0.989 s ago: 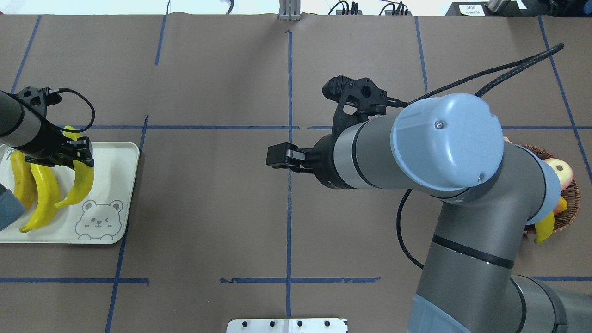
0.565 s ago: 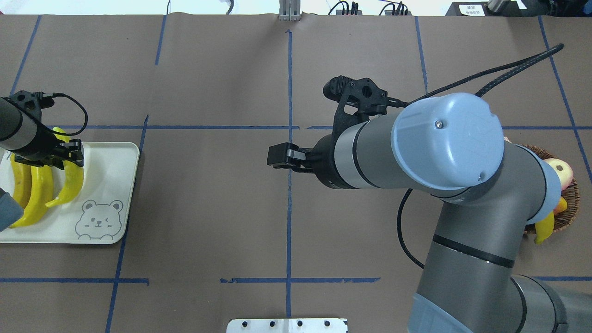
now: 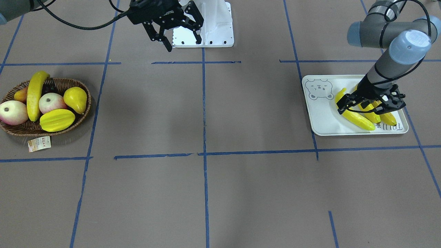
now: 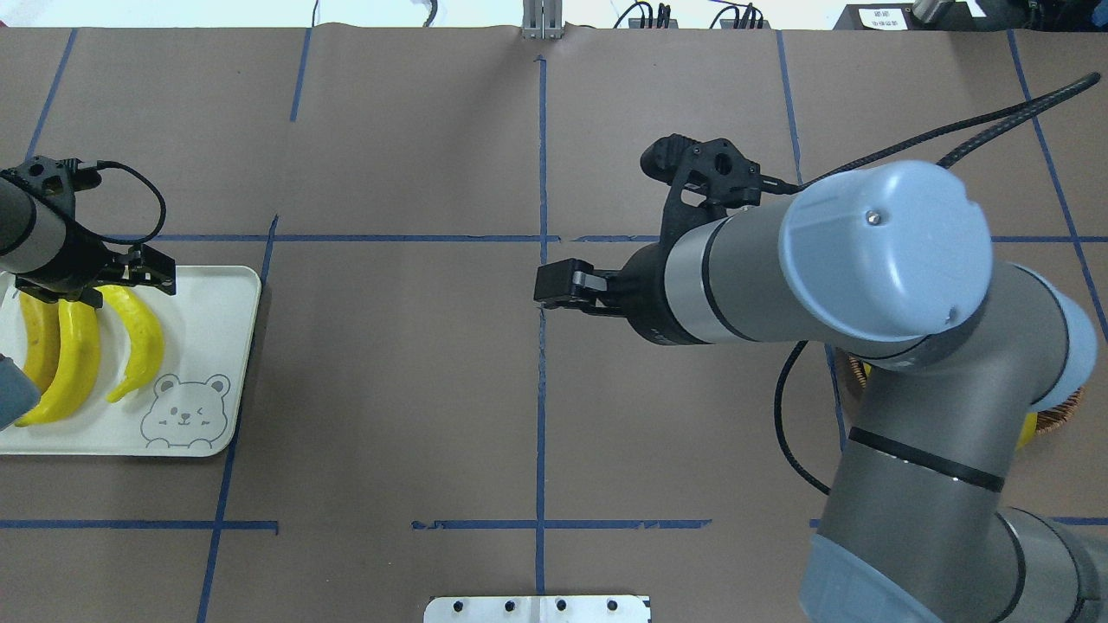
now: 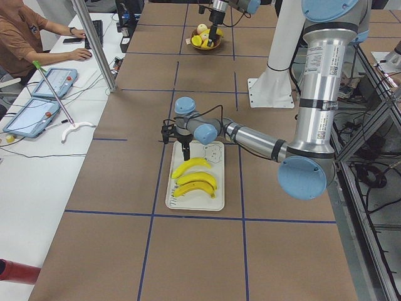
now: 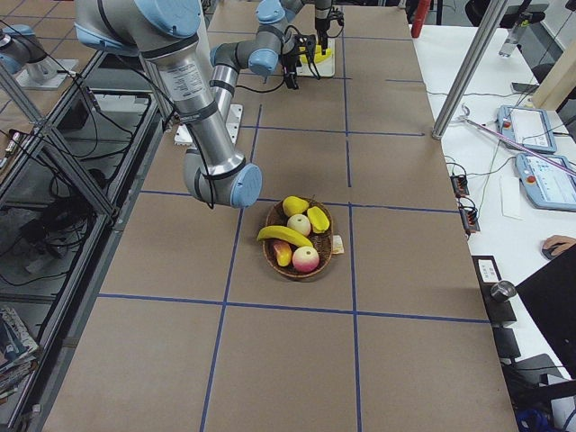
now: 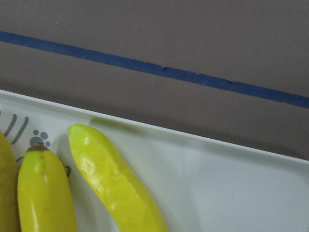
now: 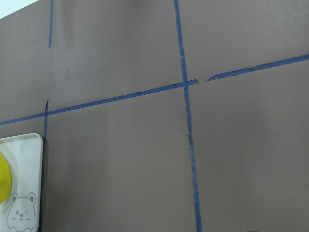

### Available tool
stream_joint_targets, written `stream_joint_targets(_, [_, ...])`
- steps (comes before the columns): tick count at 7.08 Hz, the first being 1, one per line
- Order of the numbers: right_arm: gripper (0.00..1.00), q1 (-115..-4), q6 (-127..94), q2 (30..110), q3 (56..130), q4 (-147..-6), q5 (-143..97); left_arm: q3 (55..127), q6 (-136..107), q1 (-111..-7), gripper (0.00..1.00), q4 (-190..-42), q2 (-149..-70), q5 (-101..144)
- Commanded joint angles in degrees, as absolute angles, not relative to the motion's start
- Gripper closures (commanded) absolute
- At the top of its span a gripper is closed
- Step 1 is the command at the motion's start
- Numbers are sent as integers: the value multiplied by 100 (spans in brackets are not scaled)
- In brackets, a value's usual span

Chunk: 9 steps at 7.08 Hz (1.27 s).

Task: Transfer all bananas from basket to plate

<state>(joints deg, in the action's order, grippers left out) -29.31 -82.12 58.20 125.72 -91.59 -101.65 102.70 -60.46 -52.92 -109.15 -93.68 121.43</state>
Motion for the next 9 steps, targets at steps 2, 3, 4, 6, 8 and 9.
stream_joint_targets(2, [0, -3305, -7501, 7228, 13286, -9158, -10547, 11002, -6082, -5467, 0, -10740, -9527, 12498])
stream_joint_targets(3, [0, -3357, -6940, 7886, 13620, -9106, -10556, 11065, -6143, -5467, 0, -10740, -9623, 12498])
stream_joint_targets(4, [0, -3549, -6491, 8371, 13745, -9071, -10599, 11135, -6335, -5458, 0, -10740, -9650, 12498])
stream_joint_targets(6, [0, -4241, -5393, 9372, 13790, -8747, -11291, 11136, -6433, -5441, 0, -10740, -9738, 12489])
stream_joint_targets(8, [0, -4613, -4206, 10323, 13659, -8754, -11346, 11136, -6556, -5423, 0, -10740, -9800, 12472])
stream_joint_targets(9, [0, -4606, -4088, 10449, 13267, -8754, -11347, 11127, -6565, -5414, 0, -10740, -9861, 12472])
